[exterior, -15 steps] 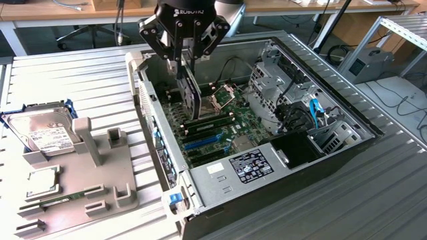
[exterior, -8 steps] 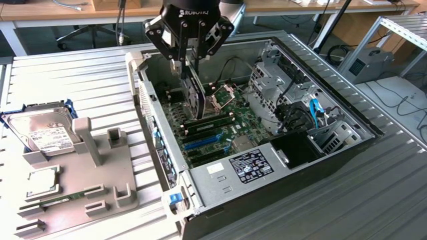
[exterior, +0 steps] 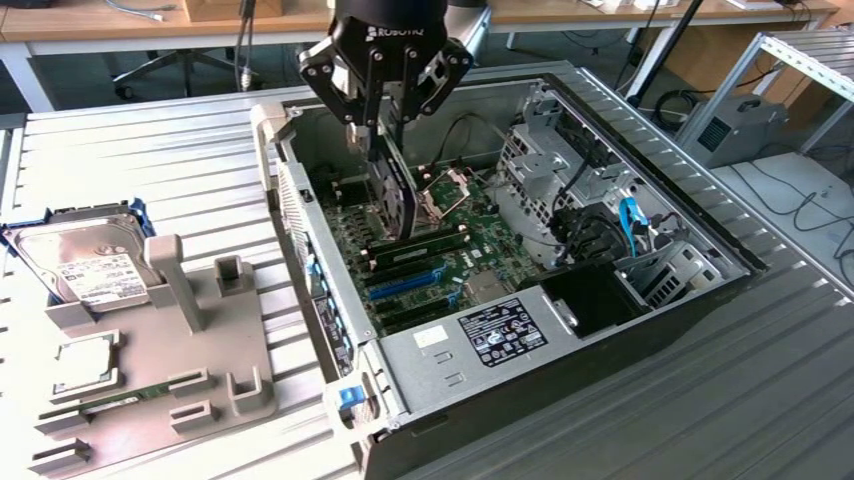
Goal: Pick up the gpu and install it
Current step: 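Pick up the gpu and move the gpu toward the slot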
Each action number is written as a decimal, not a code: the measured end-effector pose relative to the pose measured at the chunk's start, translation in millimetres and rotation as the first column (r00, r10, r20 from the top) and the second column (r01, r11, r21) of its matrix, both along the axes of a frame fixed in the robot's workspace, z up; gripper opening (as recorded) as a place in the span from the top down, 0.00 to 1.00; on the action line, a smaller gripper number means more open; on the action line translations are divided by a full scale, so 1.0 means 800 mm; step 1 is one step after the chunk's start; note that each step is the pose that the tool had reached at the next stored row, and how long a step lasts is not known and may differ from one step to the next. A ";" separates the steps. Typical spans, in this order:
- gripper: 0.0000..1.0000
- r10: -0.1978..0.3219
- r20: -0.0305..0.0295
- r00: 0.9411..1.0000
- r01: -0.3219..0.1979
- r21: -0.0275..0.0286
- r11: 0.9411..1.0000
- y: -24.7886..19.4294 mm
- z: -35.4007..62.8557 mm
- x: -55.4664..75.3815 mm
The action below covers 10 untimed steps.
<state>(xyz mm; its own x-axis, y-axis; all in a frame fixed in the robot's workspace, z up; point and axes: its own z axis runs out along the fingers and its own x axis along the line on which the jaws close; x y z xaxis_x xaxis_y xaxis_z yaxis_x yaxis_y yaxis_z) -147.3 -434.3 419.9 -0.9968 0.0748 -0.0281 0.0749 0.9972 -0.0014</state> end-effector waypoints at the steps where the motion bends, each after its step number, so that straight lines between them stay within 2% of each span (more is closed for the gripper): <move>1: 0.74 0.000 0.000 1.000 0.000 0.000 1.000 0.0000 0.000 0.001; 10: 0.74 0.000 0.000 1.000 0.000 -0.001 1.000 0.0001 -0.004 0.008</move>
